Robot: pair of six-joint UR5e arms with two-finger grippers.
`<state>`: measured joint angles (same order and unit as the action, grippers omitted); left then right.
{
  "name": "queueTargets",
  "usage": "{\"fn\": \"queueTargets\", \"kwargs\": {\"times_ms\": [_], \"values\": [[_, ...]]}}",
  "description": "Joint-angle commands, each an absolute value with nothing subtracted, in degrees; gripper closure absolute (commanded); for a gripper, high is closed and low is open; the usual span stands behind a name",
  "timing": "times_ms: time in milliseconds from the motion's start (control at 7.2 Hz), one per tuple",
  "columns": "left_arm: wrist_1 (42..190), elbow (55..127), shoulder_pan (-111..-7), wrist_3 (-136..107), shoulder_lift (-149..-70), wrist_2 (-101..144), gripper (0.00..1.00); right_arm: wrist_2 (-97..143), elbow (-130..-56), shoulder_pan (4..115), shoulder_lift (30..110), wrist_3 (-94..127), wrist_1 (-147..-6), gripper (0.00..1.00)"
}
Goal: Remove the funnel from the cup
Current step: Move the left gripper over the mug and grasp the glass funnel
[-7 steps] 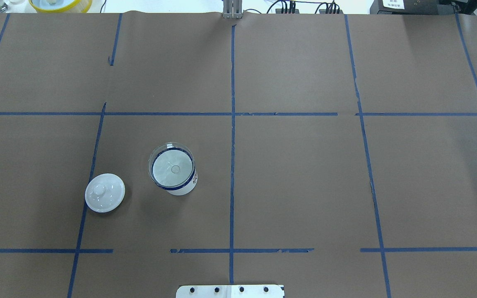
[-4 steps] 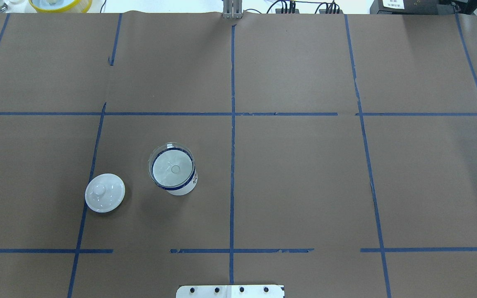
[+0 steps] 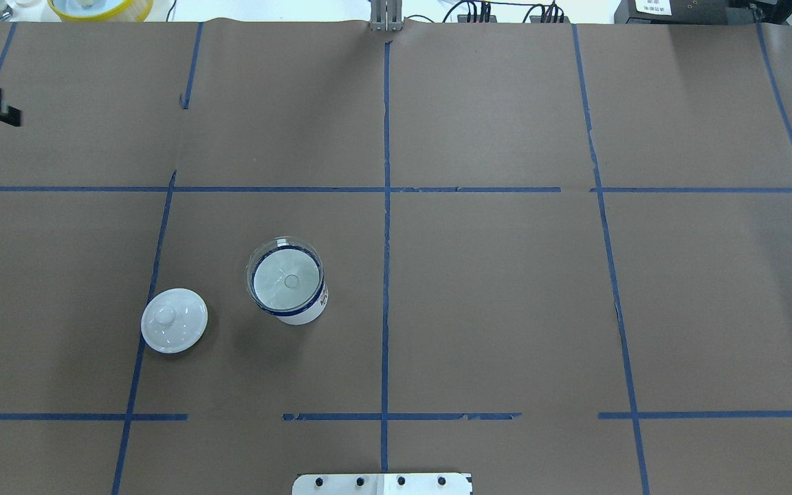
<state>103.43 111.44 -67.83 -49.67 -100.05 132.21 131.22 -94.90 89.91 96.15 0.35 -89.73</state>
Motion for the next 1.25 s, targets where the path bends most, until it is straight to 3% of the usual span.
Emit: {"fn": "queueTargets", "kwargs": {"times_ms": [0, 278, 417, 972, 1111], "values": [[99.01, 111.18, -54.55, -69.45, -111.57, 126.7, 0.0, 131.22, -94.92, 89.91, 96.15, 0.35, -89.74, 0.0], [87.76, 108.66, -43.64, -79.93, -124.13, 119.11, 0.0, 131.22, -94.92, 89.91, 96.15, 0.35, -89.74, 0.0], [86.24, 104.02, -42.72, -83.11, -129.84, 119.0, 0.0, 131.22, -94.92, 89.91, 96.15, 0.35, -89.74, 0.0], [84.64, 97.04, -34.02, -84.29, -131.84, 112.33, 0.01, 131.22, -94.92, 89.91, 96.15, 0.35, -89.74, 0.0], [84.64, 97.03, -33.67, -84.11, -131.75, 112.32, 0.07, 131.22, -94.92, 89.91, 96.15, 0.35, -89.74, 0.0]]}}
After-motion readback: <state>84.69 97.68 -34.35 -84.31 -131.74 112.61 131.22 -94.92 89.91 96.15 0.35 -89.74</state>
